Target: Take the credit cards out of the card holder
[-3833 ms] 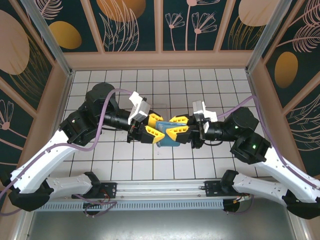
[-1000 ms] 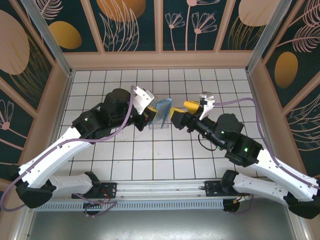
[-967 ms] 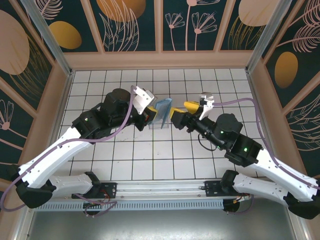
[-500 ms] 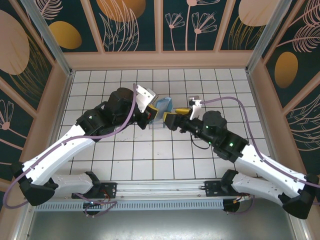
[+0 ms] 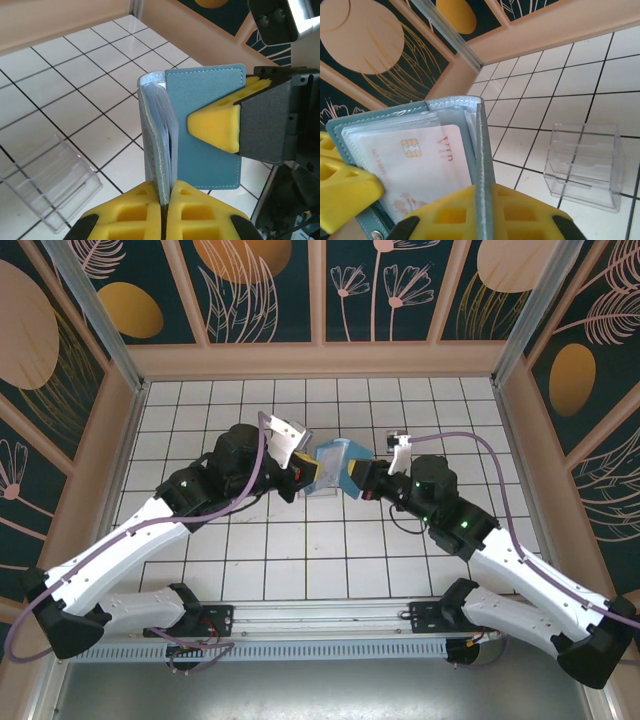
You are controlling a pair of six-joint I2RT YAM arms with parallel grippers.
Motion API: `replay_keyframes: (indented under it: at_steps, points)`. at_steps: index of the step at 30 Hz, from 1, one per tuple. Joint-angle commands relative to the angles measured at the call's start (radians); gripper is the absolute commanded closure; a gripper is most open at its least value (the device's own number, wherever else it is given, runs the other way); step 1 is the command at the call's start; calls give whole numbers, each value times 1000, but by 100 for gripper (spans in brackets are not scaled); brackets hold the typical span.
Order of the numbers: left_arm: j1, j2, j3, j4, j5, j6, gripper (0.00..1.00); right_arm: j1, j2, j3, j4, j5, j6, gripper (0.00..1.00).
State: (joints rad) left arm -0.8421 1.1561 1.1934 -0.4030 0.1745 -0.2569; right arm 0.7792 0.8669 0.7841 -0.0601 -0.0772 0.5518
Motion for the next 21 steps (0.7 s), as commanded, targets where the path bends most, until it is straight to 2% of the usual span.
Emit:
replay_keyframes:
  at_steps: [1,11,14,18,21]
  points:
    - [14,-25,-51,105,56,-99,99,-18,-31,14,-53,-59,-38,100]
    - [15,-18,-376,330,190,-375,89,-23,35,-28,-189,-192,-22,100]
    - [16,-10,-488,390,194,-434,86,-23,69,-67,-198,-219,-2,100]
    - [16,32,-571,440,193,-464,86,-18,113,-132,-146,-246,20,100]
    - [16,92,-595,441,171,-461,81,-18,145,-171,-92,-254,37,100]
